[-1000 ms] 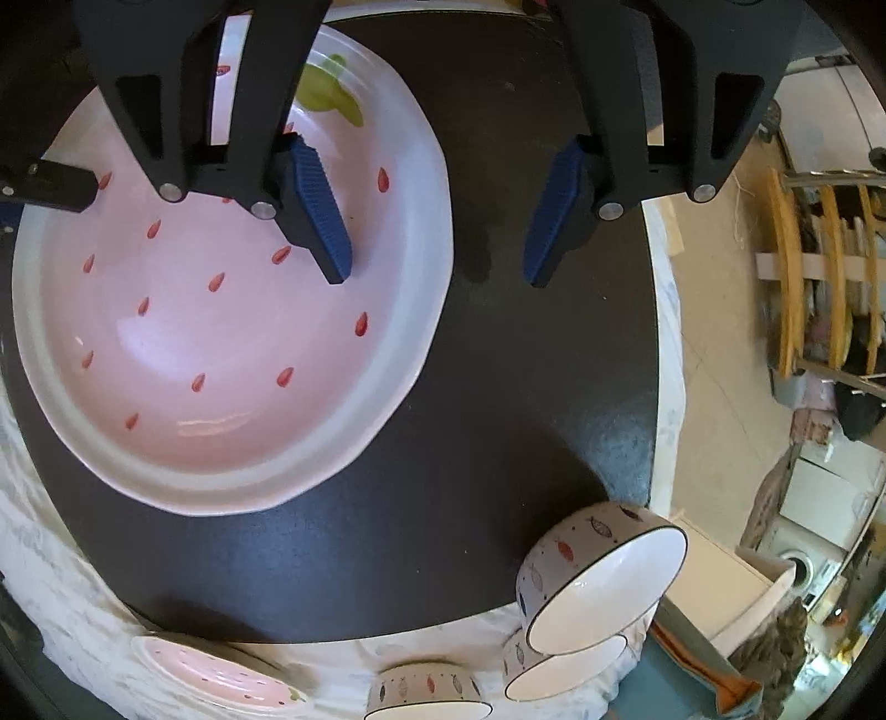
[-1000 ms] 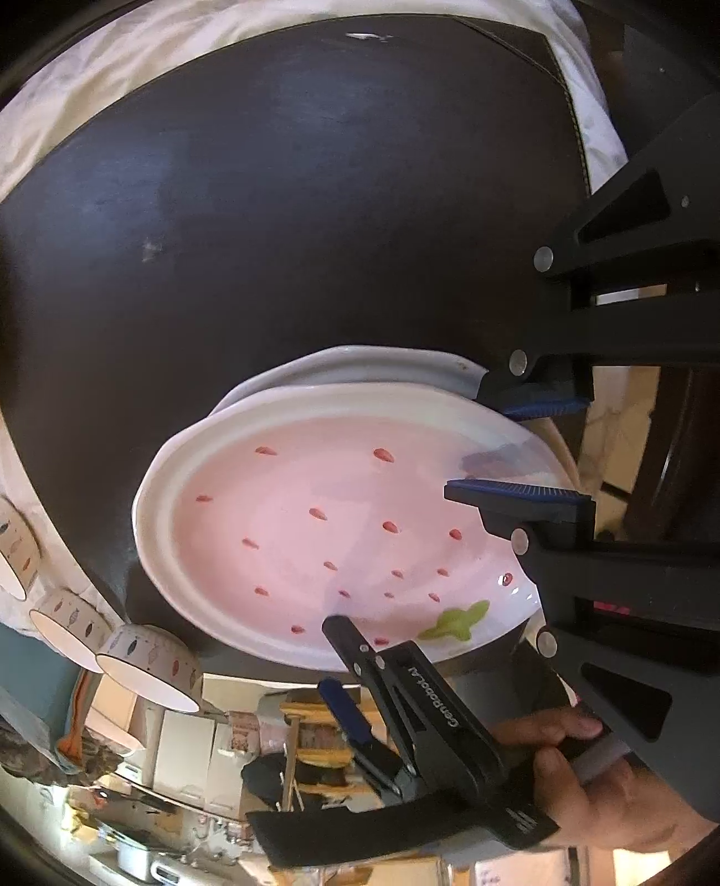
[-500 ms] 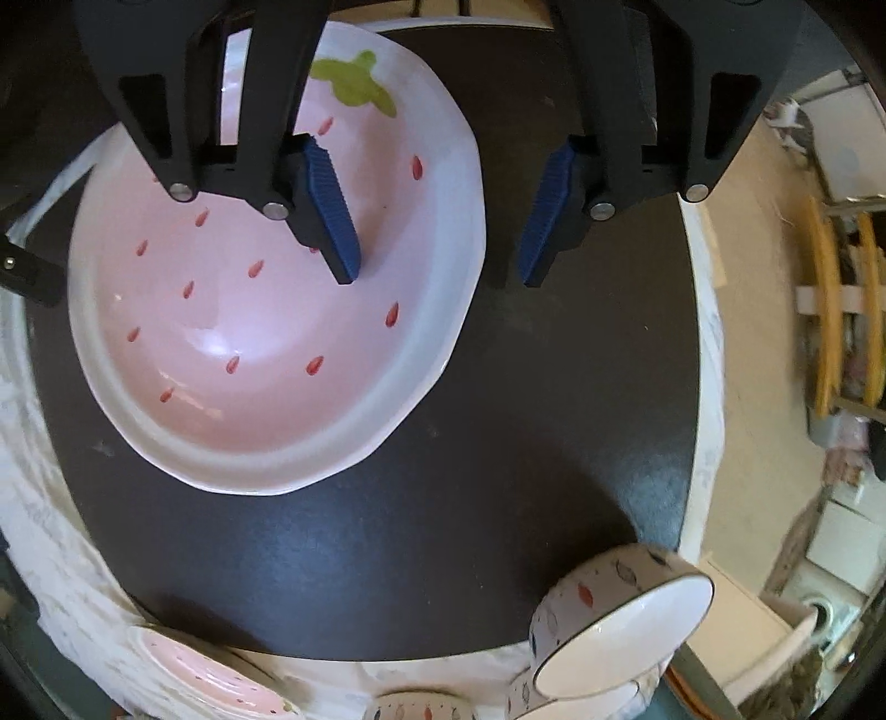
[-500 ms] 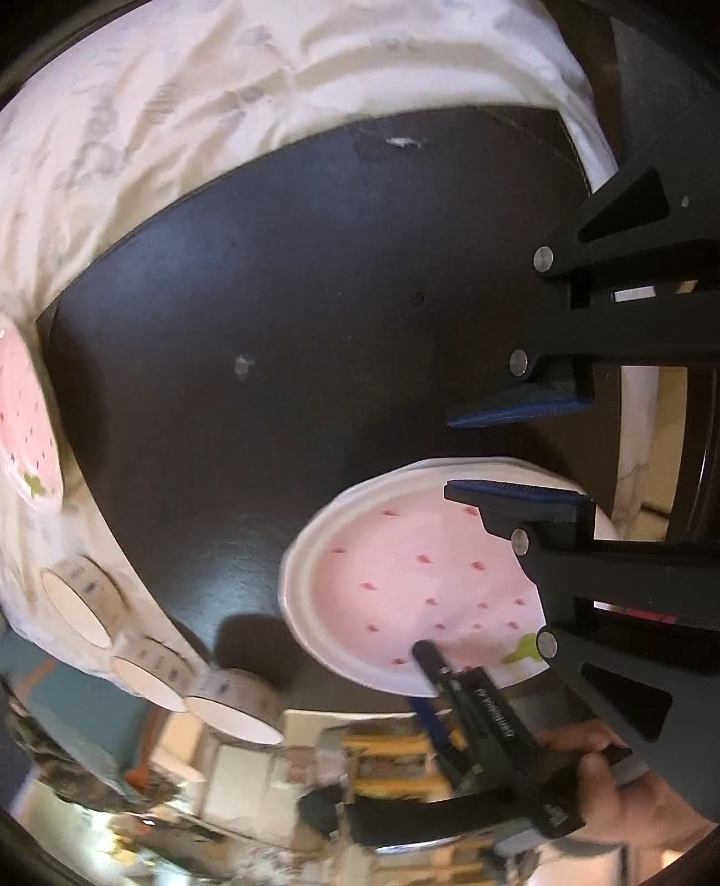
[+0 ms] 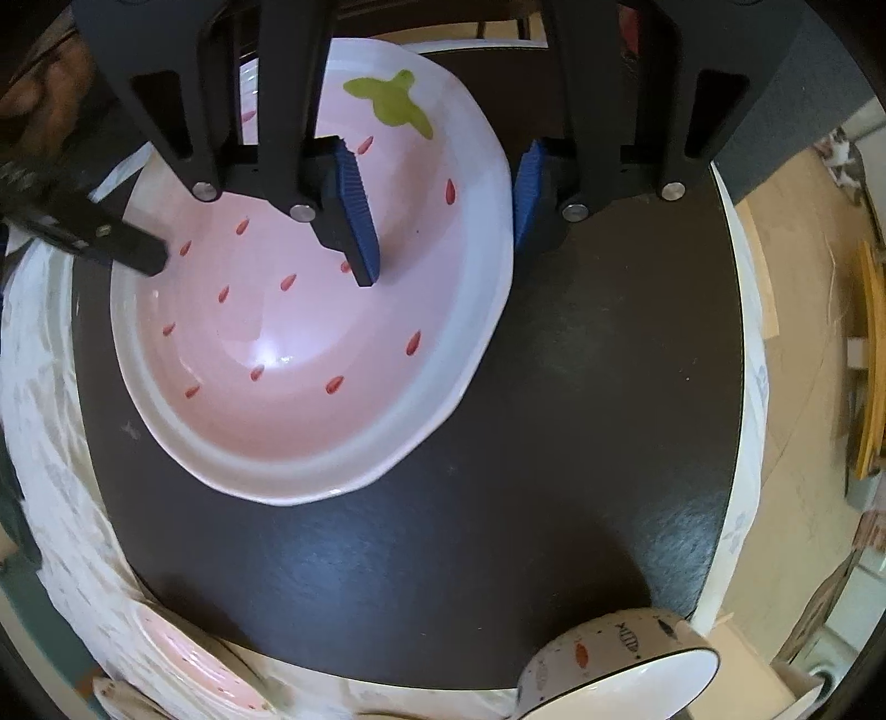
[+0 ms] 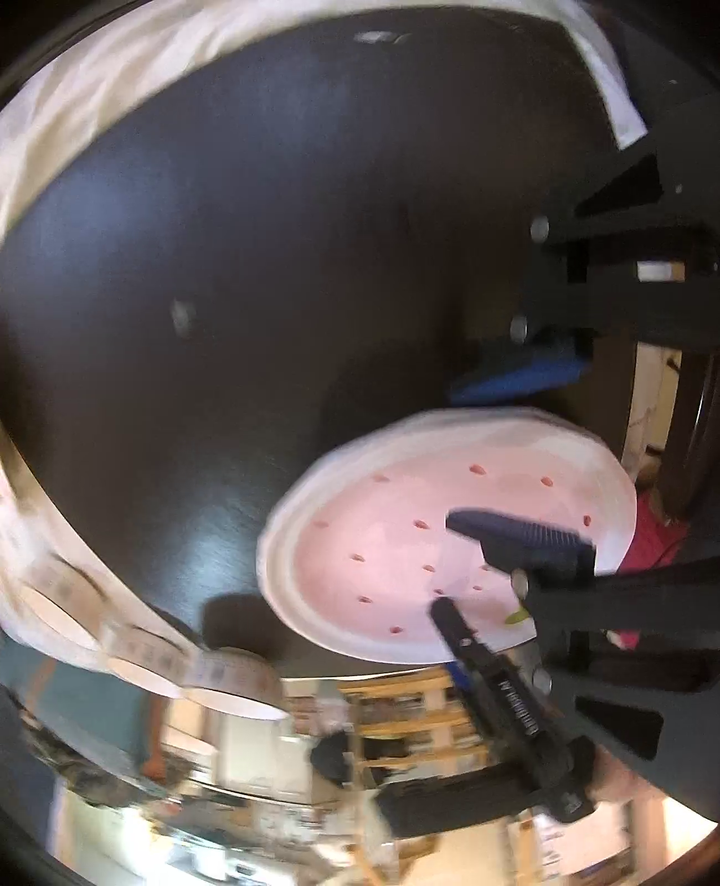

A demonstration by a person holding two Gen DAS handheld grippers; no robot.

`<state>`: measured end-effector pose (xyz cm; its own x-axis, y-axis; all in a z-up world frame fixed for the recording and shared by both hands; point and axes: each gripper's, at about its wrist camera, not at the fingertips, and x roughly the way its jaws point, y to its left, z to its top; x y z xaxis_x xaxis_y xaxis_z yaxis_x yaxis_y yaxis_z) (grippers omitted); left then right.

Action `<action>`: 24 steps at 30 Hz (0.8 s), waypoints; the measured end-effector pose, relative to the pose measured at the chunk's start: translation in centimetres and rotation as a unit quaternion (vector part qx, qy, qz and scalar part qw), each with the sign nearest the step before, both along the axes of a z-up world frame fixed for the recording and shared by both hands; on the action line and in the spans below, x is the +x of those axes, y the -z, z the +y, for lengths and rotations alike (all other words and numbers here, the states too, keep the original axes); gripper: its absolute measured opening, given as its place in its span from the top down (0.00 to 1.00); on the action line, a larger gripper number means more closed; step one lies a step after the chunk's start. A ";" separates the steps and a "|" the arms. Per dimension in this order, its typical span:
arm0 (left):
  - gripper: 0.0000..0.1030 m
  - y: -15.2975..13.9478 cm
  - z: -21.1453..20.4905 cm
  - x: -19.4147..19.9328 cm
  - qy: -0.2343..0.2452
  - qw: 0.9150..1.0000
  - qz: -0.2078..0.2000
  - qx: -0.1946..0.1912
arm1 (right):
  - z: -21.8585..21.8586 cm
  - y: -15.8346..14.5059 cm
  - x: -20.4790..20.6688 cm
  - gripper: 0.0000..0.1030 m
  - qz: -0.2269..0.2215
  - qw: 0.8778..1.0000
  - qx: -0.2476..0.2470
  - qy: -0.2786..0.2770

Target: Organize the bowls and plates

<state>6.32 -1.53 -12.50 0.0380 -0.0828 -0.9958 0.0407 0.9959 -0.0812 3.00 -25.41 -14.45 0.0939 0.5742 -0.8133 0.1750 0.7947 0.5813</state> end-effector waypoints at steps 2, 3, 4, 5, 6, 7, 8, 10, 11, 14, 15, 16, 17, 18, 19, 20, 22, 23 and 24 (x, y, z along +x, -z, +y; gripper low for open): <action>0.63 -0.1 -0.1 0.5 -0.003 1.000 -0.002 0.004 | 0.8 0.3 0.1 0.73 -0.011 0.999 -0.025 -0.020; 0.64 0.0 -0.5 0.9 -0.001 1.000 -0.004 0.005 | 0.9 0.4 0.3 0.75 -0.012 0.999 -0.034 -0.021; 0.64 0.1 -0.8 1.2 0.001 1.000 -0.006 0.006 | 0.7 0.5 0.4 0.76 -0.011 0.999 -0.031 -0.018; 0.64 0.1 -1.2 1.5 0.002 1.000 -0.009 0.007 | 0.3 0.5 0.7 0.76 -0.012 1.000 -0.027 -0.008; 0.64 0.1 -1.6 2.0 0.003 1.000 -0.017 0.011 | 0.1 0.5 1.0 0.76 -0.015 0.999 -0.032 -0.006; 0.64 0.0 -1.9 2.3 0.007 1.000 -0.025 0.015 | 0.0 0.4 1.4 0.76 -0.018 0.999 -0.041 -0.006; 0.63 -0.1 -2.5 3.1 0.013 0.999 -0.033 0.022 | -0.2 0.3 2.1 0.76 -0.020 0.999 -0.048 -0.001; 0.64 0.0 -3.0 4.3 0.013 0.999 -0.039 0.024 | -0.7 0.3 3.4 0.76 -0.019 0.998 -0.053 0.011; 0.64 0.0 -3.1 5.0 0.011 0.999 -0.039 0.024 | -1.0 0.3 4.1 0.76 -0.021 0.998 -0.056 0.012; 0.64 0.1 -3.0 6.2 -0.005 0.999 -0.038 0.025 | -1.6 0.4 5.6 0.75 -0.017 0.998 -0.054 0.023; 0.64 0.1 -3.0 6.5 -0.008 0.999 -0.039 0.026 | -1.6 0.4 6.0 0.75 -0.019 0.998 -0.056 0.020; 0.63 0.1 -3.1 6.7 -0.009 0.999 -0.040 0.028 | -1.5 0.4 6.3 0.76 -0.022 0.998 -0.058 0.017; 0.63 0.0 -3.1 6.5 -0.010 0.999 -0.042 0.030 | -1.5 0.3 7.0 0.76 -0.025 0.998 -0.058 0.017; 0.63 0.1 -3.3 6.8 -0.010 0.999 -0.044 0.031 | -1.6 0.4 7.4 0.76 -0.025 0.998 -0.057 0.019; 0.63 0.1 -3.5 7.1 -0.008 0.998 -0.047 0.032 | -1.9 0.5 7.7 0.76 -0.024 0.998 -0.055 0.021; 0.63 0.1 -3.8 7.2 -0.006 0.998 -0.049 0.032 | -2.0 0.5 8.4 0.76 -0.025 0.998 -0.056 0.022; 0.63 0.2 -3.9 6.8 -0.004 0.998 -0.053 0.031 | -2.2 0.5 9.1 0.76 -0.027 0.998 -0.059 0.021; 0.63 0.2 -3.9 6.9 -0.004 0.998 -0.054 0.028 | -2.4 0.6 9.3 0.76 -0.026 0.998 -0.057 0.022; 0.63 0.2 -3.9 6.9 -0.005 0.998 -0.054 0.026 | -2.5 0.6 9.7 0.76 -0.025 0.998 -0.056 0.024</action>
<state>13.20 -5.39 -12.70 0.1463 -0.0294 -0.9888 0.0366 0.9990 -0.0243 12.70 -27.93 -15.04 0.1603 0.4748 -0.8654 0.1876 0.8461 0.4989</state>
